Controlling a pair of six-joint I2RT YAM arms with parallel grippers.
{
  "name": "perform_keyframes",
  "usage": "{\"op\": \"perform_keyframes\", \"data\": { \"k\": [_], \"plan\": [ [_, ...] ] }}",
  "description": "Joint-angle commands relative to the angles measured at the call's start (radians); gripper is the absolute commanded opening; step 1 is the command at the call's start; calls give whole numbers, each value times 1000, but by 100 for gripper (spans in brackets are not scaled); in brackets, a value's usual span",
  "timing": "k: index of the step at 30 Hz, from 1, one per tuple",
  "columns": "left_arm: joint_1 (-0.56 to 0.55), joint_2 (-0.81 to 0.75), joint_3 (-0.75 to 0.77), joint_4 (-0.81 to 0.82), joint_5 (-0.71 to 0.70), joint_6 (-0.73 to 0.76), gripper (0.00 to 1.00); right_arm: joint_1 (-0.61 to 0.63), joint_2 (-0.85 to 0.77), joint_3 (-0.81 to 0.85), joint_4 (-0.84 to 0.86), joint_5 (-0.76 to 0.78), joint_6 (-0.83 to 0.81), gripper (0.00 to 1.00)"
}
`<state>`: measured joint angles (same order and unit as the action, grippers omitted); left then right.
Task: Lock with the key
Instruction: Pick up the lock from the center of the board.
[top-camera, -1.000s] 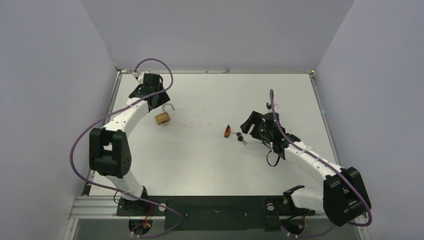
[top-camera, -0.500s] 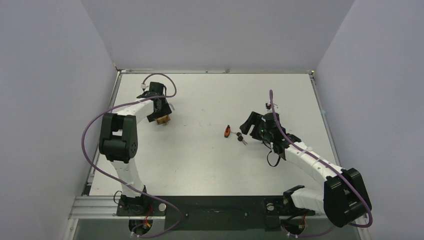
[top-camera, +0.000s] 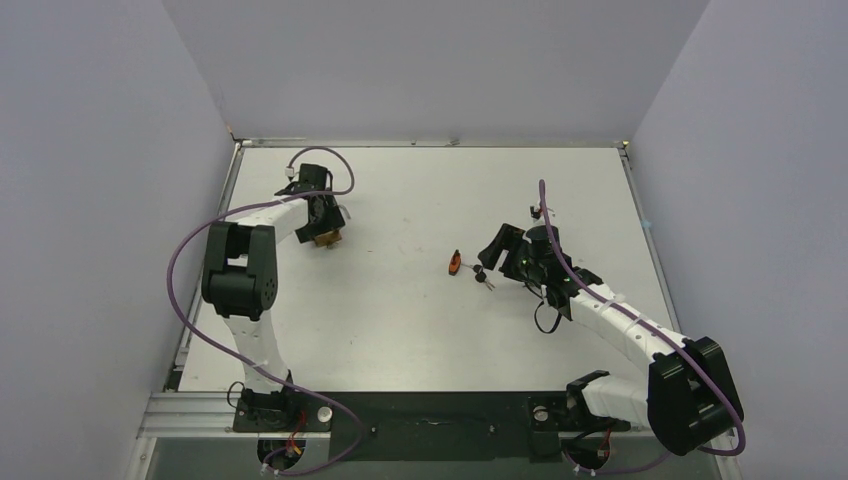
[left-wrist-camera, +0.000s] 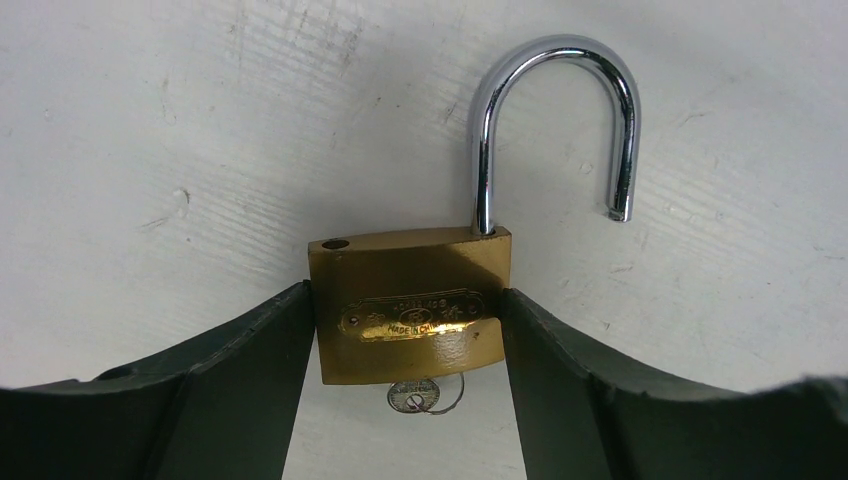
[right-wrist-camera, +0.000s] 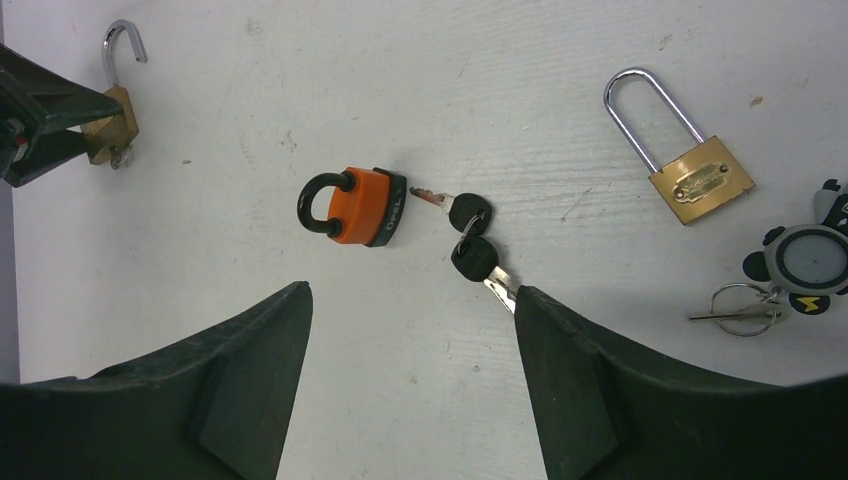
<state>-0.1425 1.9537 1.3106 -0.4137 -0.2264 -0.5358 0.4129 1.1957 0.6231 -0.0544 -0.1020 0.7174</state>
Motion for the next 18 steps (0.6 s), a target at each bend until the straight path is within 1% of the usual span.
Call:
{"op": "perform_keyframes", "data": {
  "k": [1,6,8,14,18],
  "plan": [
    [1,54,45,-1,2,29,64,-3,-27,32,44,-9,-13,70],
    [-24,84,93,-57,-66,54,64,-3,-18,28,60,-19,-9,70],
    [-31,91,101,-61,-69,57,64,-3,-15,27,78,-23,-5,70],
    [-31,93,119,-81,-50,70,64,-3,-1,29,87,-38,-7,70],
    [-24,105,134,-102,16,59,64,-3,9,30,91,-52,-9,70]
  ]
}}
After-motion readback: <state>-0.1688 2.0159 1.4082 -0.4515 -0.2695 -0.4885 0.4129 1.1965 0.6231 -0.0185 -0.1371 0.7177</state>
